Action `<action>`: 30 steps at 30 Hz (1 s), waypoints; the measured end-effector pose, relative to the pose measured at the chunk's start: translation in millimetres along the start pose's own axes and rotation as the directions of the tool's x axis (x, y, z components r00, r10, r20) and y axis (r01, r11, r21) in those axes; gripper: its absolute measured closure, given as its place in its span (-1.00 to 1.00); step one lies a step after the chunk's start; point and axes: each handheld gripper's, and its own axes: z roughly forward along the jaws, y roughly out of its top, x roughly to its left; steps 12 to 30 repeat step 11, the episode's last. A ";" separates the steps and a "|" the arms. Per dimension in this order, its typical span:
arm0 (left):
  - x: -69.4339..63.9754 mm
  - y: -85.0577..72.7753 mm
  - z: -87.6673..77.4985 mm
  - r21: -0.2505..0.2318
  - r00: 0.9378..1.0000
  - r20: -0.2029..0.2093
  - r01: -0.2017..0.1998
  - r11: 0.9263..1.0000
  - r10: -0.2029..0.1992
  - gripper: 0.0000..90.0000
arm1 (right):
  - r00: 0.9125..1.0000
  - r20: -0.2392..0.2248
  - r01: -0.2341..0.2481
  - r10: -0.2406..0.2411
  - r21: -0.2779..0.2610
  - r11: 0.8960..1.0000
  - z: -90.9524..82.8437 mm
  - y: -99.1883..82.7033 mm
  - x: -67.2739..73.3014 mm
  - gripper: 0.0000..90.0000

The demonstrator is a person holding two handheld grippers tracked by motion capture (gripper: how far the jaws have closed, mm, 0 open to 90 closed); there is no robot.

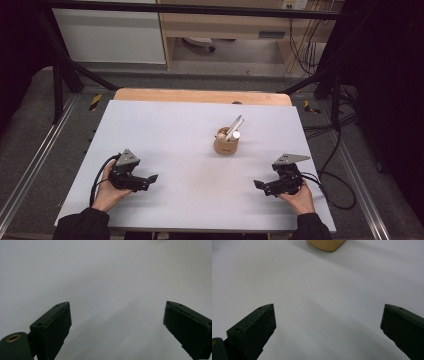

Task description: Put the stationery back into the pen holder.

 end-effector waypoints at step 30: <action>7.2 -14.0 0.7 0.018 1.000 0.001 0.004 1.000 -0.004 -0.84 | 1.000 -0.007 0.004 -0.004 0.009 1.000 1.0 -0.7 0.2 -0.98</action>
